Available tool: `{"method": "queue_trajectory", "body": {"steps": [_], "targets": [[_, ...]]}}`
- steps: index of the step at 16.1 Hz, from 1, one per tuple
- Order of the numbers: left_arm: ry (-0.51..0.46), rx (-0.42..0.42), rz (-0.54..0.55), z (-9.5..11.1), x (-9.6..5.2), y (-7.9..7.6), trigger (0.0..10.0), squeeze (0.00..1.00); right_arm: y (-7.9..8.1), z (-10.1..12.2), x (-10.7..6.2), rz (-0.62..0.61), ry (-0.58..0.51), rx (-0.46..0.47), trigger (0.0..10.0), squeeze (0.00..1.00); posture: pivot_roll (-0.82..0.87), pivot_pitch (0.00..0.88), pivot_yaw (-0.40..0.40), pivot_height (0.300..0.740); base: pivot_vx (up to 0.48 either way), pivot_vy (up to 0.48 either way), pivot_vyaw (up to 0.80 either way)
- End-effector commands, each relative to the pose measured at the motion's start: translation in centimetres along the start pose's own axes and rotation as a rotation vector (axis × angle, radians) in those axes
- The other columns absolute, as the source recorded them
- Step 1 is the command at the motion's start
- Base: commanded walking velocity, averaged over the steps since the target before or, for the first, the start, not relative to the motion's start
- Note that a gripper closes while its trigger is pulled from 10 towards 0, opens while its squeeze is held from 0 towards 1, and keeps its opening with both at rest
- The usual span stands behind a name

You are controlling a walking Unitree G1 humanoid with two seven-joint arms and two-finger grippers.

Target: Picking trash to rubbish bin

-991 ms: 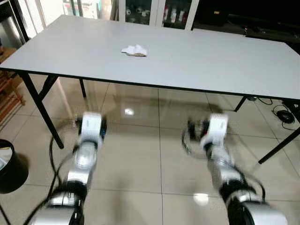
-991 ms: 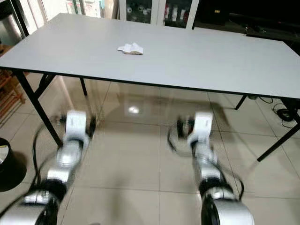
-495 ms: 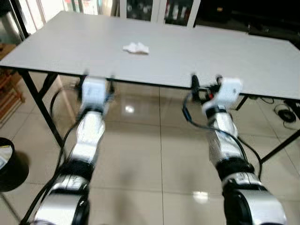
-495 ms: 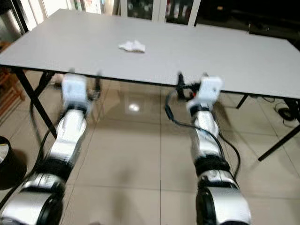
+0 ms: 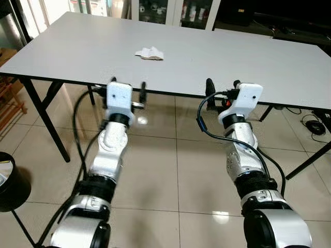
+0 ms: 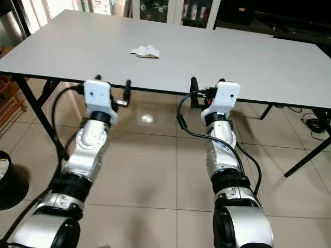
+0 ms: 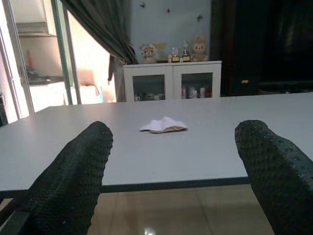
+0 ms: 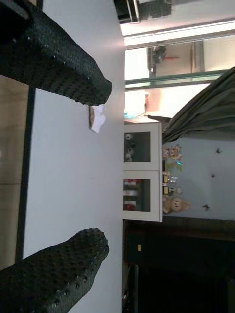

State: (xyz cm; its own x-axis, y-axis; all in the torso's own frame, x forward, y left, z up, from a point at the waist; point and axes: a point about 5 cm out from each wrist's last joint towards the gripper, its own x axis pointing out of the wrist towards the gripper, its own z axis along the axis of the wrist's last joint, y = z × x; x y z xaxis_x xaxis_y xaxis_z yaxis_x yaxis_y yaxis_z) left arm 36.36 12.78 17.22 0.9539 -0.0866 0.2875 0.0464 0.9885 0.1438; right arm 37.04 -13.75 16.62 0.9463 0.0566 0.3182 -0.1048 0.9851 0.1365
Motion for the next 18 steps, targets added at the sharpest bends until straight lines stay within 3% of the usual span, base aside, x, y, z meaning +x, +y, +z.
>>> {"method": "queue_trajectory", "body": {"steps": [1,3,18], "targets": [[-0.041,-0.006,-0.024,1.34,0.66,-0.37,10.0,0.00,0.03,0.51,0.23,-0.001,-0.013,0.003,10.0,0.00,-0.01,0.008,-0.105,0.740,0.000,0.000,0.00],[-0.044,0.023,-0.029,1.61,0.81,-0.26,10.0,0.00,0.11,0.71,0.29,0.001,-0.021,0.006,10.0,0.00,-0.01,0.001,-0.103,0.740,0.152,0.000,0.00],[-0.012,0.051,-0.032,1.17,0.37,0.04,10.0,0.00,0.75,0.32,0.13,0.027,0.011,0.005,10.0,0.00,-0.01,0.009,-0.106,0.740,0.460,0.000,0.00]]}}
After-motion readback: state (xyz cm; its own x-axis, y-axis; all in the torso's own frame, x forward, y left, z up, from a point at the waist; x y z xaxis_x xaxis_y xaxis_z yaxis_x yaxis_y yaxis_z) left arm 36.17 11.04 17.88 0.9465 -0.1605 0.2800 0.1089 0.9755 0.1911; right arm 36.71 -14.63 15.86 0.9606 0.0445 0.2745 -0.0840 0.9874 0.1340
